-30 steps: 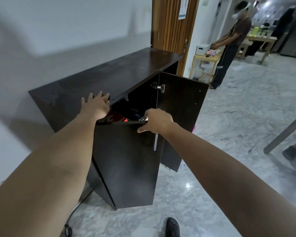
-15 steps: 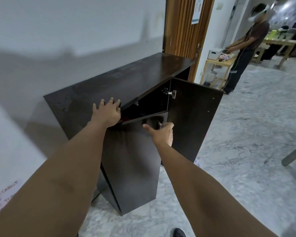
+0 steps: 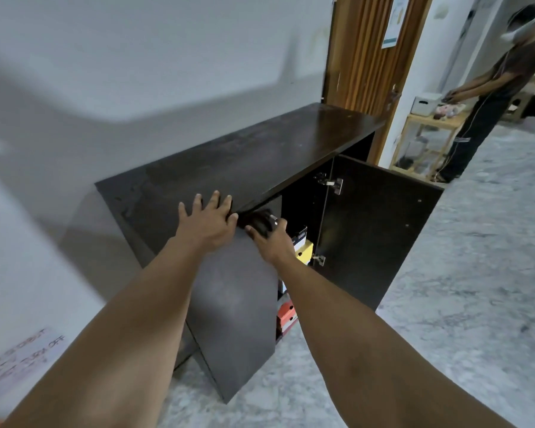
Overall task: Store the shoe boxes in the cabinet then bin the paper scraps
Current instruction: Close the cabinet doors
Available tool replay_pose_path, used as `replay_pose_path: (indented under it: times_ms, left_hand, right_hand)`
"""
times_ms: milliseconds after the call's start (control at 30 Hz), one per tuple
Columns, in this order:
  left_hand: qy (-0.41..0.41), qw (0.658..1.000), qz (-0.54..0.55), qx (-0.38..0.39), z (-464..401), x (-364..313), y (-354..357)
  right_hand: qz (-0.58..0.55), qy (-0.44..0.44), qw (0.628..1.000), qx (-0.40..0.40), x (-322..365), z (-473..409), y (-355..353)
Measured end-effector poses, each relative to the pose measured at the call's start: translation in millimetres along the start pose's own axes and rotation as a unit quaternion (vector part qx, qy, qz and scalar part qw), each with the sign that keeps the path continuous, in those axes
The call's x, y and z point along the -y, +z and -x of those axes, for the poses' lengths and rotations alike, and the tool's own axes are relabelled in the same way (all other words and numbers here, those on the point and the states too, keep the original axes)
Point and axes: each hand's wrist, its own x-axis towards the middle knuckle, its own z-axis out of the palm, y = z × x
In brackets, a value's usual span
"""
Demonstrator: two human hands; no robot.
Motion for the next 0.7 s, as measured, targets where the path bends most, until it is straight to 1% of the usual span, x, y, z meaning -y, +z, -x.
replay_pose_path:
  times_ms: [100, 167, 233, 267, 300, 367, 433, 467, 500, 533, 567, 600, 633, 700]
  left_hand:
    - [0.011, 1.000, -0.014, -0.019, -15.2, -6.8, 4.6]
    - [0.025, 0.999, -0.026, -0.033, -31.0, -15.6, 6.6]
    - [0.045, 0.998, -0.036, -0.034, -50.9, -30.5, 7.6]
    - [0.057, 0.997, -0.039, -0.030, -62.2, -40.5, 7.8]
    - [0.069, 0.996, -0.041, -0.026, -73.8, -51.6, 7.5]
    - [0.087, 0.995, -0.041, -0.014, -97.7, -75.7, 5.8]
    - [0.112, 0.993, -0.047, -0.009, -122.7, -101.3, 5.9]
    - [0.125, 0.991, -0.056, -0.011, -132.8, -110.2, 6.4]
    - [0.137, 0.988, -0.066, -0.014, -141.1, -116.7, 6.4]
    - [0.148, 0.986, -0.074, -0.016, -151.3, -123.2, 7.0]
    - [0.155, 0.984, -0.080, -0.019, -160.4, -127.1, 7.6]
    - [0.159, 0.984, -0.082, -0.021, -168.1, -128.9, 8.1]
    - [0.162, 0.983, -0.081, -0.024, -174.4, -129.9, 8.6]
    - [0.170, 0.982, -0.078, -0.035, -183.6, -130.2, 9.2]
  right_hand:
    - [-0.010, -0.007, 0.999, 0.041, -1.6, -17.8, 3.9]
    - [-0.017, -0.002, 0.995, 0.096, -12.1, -29.0, -5.7]
    - [0.011, -0.005, 0.988, 0.154, -22.1, -39.9, -25.6]
    - [0.037, -0.009, 0.985, 0.166, -24.1, -47.4, -41.6]
    - [0.060, -0.014, 0.985, 0.162, -23.5, -56.6, -61.4]
    - [0.094, -0.027, 0.989, 0.114, -20.2, -81.9, -112.1]
    - [0.156, -0.053, 0.986, 0.019, -17.5, -110.3, -173.9]
    - [0.205, -0.069, 0.975, -0.043, -17.2, -123.0, -201.8]
    - [0.260, -0.082, 0.956, -0.106, -15.3, -131.4, -228.4]
    - [0.315, -0.084, 0.932, -0.160, -15.8, -140.7, -254.2]
    - [0.365, -0.078, 0.907, -0.193, -18.2, -149.0, -277.0]
    - [0.407, -0.056, 0.889, -0.200, -21.3, -156.3, -298.1]
    - [0.439, -0.022, 0.879, -0.187, -26.9, -163.7, -316.3]
    - [0.469, 0.055, 0.872, -0.129, -42.4, -172.3, -339.2]
